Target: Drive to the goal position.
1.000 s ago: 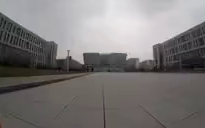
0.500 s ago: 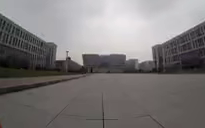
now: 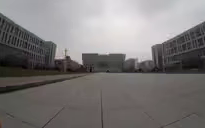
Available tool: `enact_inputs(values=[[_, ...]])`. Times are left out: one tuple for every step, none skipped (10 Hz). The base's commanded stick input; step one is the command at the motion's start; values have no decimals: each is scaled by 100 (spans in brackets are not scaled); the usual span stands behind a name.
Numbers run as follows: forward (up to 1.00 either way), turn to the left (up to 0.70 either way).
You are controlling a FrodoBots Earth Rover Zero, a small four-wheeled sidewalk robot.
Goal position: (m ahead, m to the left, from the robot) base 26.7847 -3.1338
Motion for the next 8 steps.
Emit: enact_inputs(values=[[70, -1], [70, -1], [70, -1], [70, -1], [70, -1], [70, -1], [70, -1], [70, -1]])
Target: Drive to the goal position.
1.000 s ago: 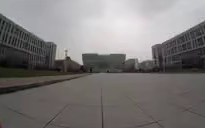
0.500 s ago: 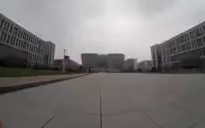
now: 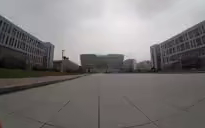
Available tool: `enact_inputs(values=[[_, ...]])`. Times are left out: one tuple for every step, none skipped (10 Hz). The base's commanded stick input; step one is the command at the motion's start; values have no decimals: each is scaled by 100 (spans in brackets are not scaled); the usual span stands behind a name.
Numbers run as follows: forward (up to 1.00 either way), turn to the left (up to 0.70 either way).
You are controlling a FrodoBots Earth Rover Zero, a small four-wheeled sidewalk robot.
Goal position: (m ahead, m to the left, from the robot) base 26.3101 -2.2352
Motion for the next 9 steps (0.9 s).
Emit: enact_inputs(values=[[70, -1], [70, -1], [70, -1], [70, -1], [70, -1], [70, -1], [70, -1], [70, -1], [70, -1]])
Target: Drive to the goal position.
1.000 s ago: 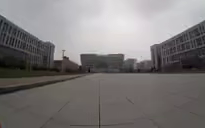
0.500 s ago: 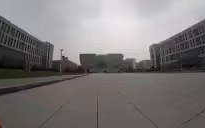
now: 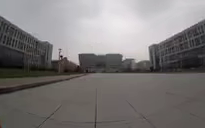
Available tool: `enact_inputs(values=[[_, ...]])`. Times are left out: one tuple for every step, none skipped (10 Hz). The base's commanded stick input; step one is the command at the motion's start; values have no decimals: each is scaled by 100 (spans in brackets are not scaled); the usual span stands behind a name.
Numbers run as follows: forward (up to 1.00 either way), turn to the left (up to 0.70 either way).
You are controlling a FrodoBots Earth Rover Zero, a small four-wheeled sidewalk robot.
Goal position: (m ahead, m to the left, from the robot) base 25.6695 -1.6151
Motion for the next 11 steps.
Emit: enact_inputs(values=[[70, -1], [70, -1], [70, -1], [70, -1], [70, -1], [70, -1], [70, -1], [70, -1], [70, -1], [70, -1], [70, -1]])
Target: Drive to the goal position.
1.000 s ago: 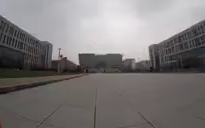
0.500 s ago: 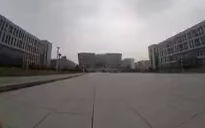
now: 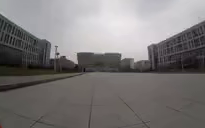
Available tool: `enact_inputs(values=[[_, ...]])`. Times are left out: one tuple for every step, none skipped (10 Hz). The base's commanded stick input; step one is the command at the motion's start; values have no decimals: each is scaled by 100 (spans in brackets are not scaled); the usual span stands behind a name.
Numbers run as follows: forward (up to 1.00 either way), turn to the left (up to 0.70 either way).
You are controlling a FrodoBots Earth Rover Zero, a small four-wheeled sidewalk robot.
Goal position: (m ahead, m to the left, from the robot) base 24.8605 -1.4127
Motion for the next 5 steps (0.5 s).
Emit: enact_inputs(values=[[70, -1], [70, -1], [70, -1], [70, -1], [70, -1]])
